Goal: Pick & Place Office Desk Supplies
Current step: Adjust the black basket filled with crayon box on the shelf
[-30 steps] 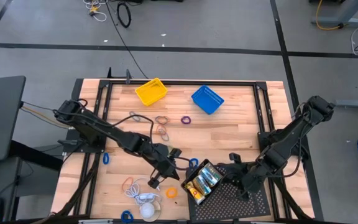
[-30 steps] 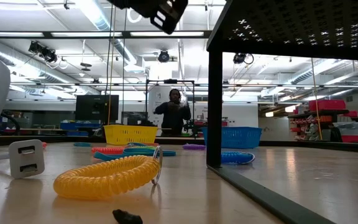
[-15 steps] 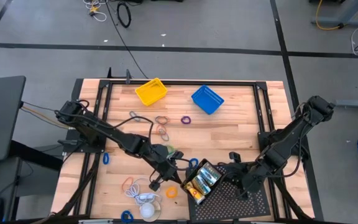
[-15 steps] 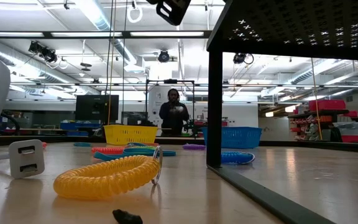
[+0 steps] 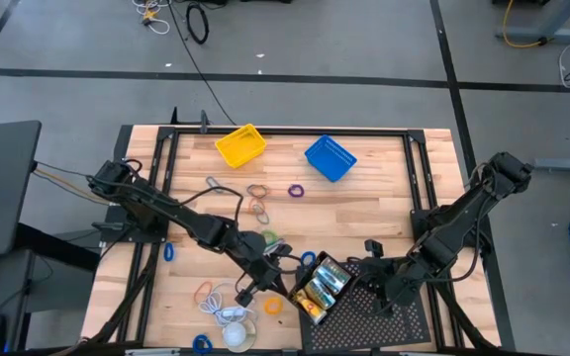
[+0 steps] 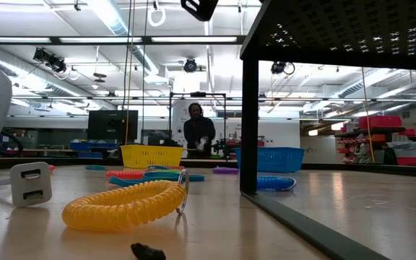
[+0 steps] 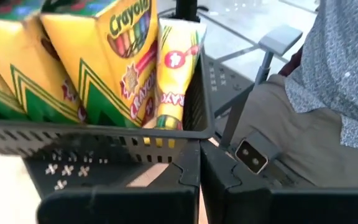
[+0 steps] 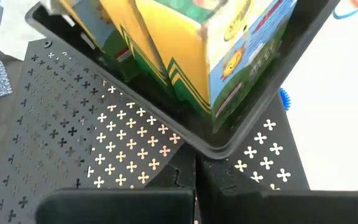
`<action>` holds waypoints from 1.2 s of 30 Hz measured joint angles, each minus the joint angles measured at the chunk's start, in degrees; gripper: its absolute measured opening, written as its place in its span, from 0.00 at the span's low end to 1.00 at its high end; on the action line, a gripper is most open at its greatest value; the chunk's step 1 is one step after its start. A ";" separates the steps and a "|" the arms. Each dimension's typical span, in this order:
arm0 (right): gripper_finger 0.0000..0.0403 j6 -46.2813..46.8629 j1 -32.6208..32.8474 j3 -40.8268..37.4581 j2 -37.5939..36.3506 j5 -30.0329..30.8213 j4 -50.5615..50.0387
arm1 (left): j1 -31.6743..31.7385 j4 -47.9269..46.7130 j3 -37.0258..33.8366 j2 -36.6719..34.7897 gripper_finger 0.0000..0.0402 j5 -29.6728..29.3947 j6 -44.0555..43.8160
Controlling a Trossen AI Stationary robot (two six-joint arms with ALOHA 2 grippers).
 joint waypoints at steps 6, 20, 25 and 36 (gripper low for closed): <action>0.00 0.01 -0.54 0.00 0.00 0.32 0.00 | -0.02 3.26 -0.04 0.68 0.00 1.99 0.02; 0.00 -1.99 -2.82 0.00 -0.02 0.27 0.31 | -0.02 5.09 4.55 6.66 0.00 7.21 0.53; 0.00 -2.31 -2.89 0.00 -0.02 0.69 0.42 | -0.02 4.93 6.54 7.61 0.00 8.75 1.14; 0.00 -3.70 -3.69 0.00 -0.02 1.33 0.52 | -0.02 7.40 6.82 7.61 0.00 9.73 1.66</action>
